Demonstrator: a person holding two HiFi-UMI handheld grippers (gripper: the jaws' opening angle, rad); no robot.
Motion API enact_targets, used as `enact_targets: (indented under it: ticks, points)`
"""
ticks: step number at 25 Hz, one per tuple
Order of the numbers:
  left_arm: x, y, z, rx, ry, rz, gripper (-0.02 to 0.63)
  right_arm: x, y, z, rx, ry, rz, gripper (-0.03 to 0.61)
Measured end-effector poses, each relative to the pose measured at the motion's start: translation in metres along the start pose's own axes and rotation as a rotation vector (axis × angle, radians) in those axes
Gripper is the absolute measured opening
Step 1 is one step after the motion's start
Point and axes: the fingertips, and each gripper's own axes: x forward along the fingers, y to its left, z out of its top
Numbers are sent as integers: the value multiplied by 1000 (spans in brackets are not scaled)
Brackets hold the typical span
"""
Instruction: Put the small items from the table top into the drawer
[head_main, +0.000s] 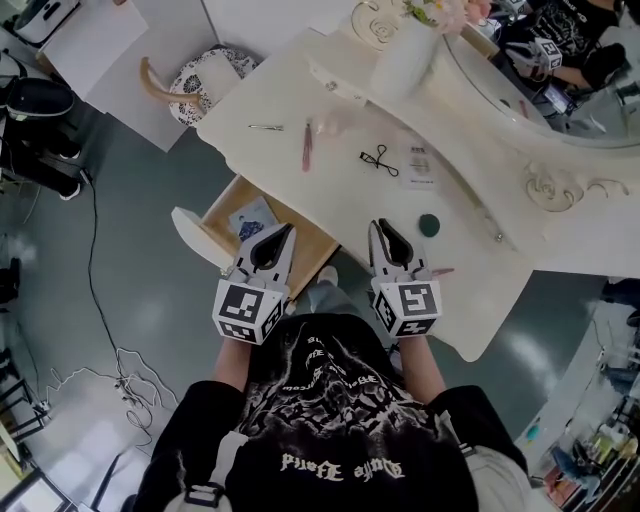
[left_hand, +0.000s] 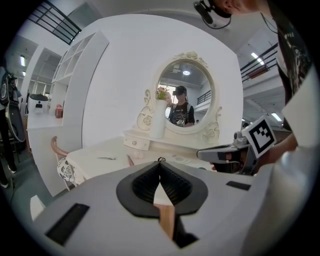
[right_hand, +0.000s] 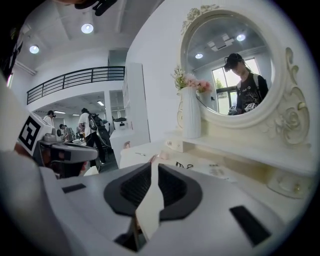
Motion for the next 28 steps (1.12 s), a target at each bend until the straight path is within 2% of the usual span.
enact_targets:
  ticks: [6,20,28]
  points:
    - [-2,5,4,3,-7,4,15,0,-8,4,30,-21,-32,12]
    - [2,18,12,3,-14,-10,15,5,-2,14,-43,-33,-61,9]
    - [5,26,10,-5,-4,-21,15,7,1,9,-46,-13,-78,9]
